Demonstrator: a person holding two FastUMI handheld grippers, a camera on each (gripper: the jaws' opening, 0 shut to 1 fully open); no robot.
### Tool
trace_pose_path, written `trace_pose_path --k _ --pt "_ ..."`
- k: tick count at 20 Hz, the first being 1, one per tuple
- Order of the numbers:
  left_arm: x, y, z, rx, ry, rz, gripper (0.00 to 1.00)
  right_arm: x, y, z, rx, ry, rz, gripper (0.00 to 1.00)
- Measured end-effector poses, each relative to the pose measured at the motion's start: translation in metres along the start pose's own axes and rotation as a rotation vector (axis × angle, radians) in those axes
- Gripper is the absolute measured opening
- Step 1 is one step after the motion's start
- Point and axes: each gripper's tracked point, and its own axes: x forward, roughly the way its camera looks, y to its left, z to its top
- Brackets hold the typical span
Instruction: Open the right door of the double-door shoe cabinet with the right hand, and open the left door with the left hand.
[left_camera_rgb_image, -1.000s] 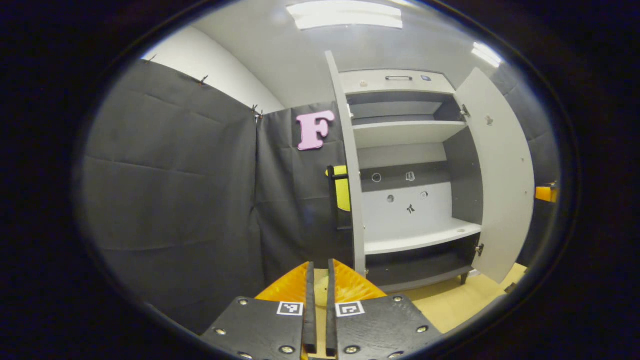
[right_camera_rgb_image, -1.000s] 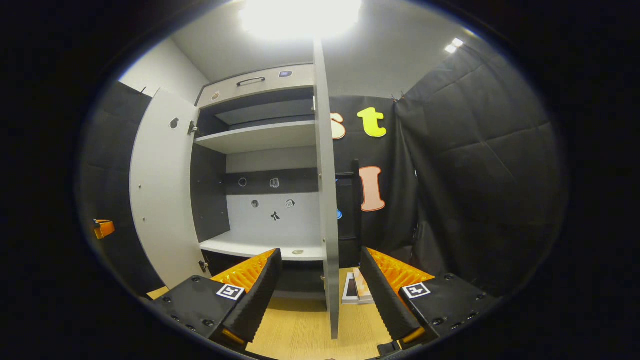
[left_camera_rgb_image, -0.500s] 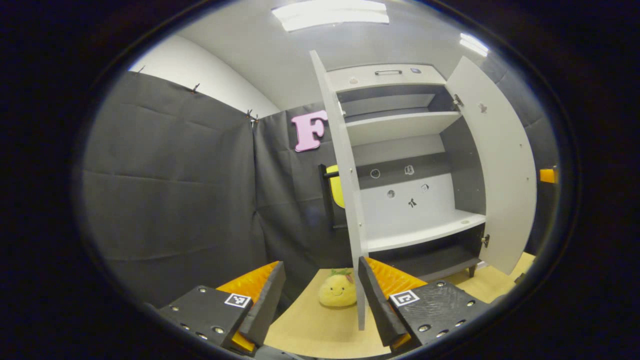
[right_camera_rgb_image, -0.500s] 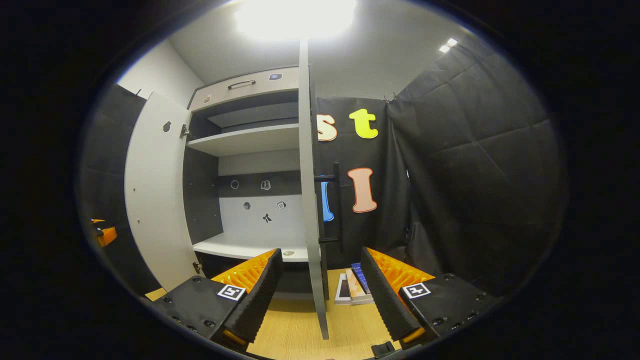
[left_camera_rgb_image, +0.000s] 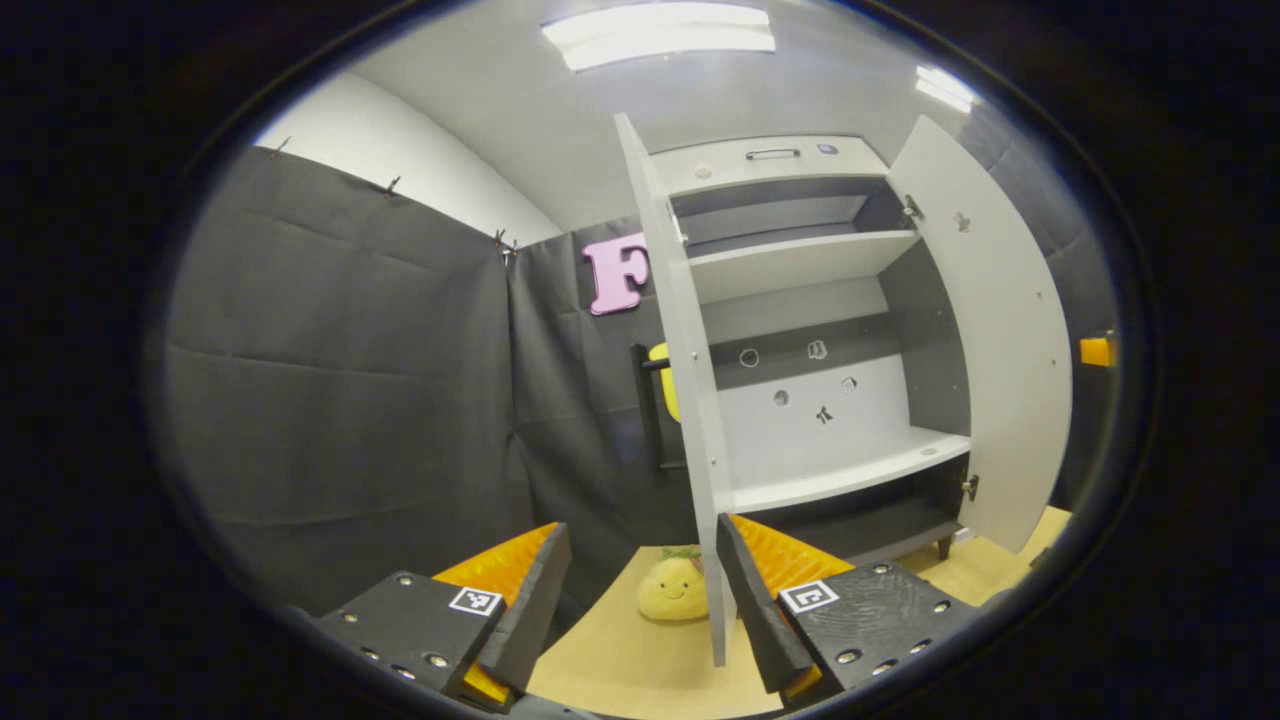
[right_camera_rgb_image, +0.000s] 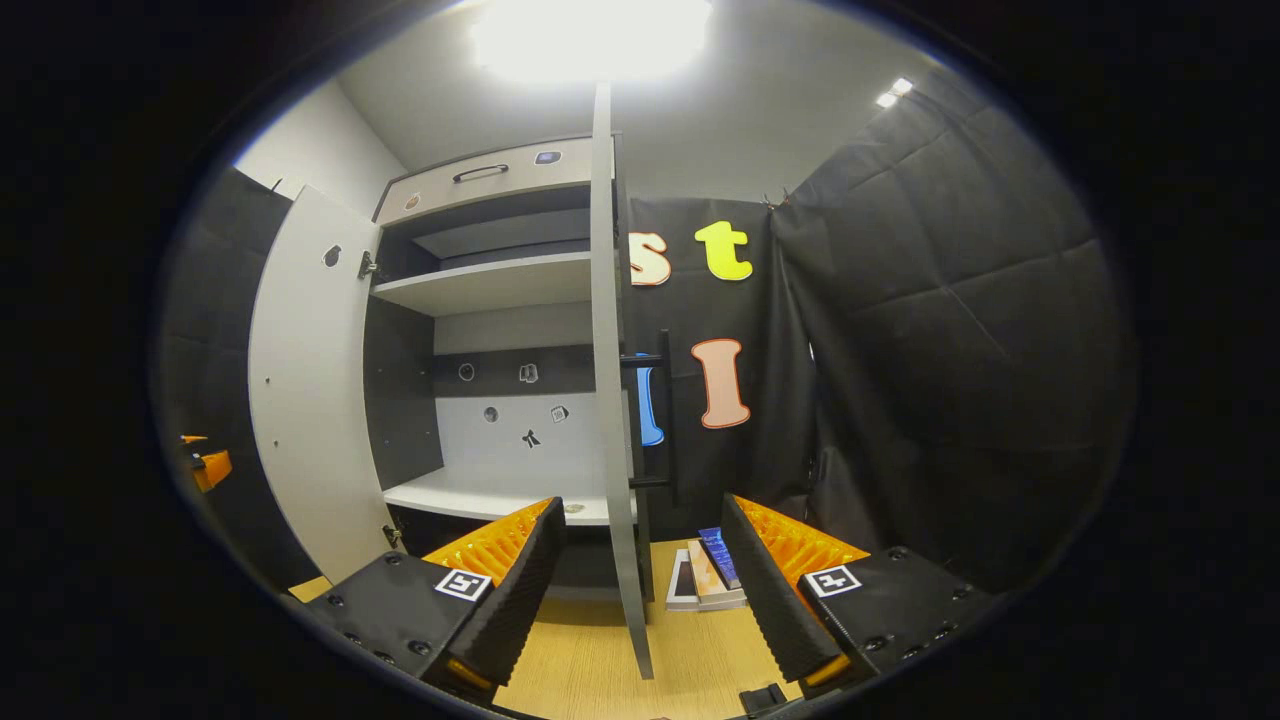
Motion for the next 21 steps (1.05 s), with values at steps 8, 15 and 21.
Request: trace_pose_path --k 8,15,21 --pt "-0.003 0.004 -0.002 -0.058 -0.009 -0.003 0.94 -0.002 0.003 0.003 -0.009 -0.005 0.006 0.98" --pt "-0.007 0.001 0.001 -0.051 -0.019 -0.02 0.94 -0.005 0.006 0.005 -0.017 -0.012 0.011 0.98" --pt "-0.009 -0.007 -0.001 -0.049 -0.009 -0.05 0.94 -0.012 0.004 0.006 -0.022 -0.018 0.002 0.98"
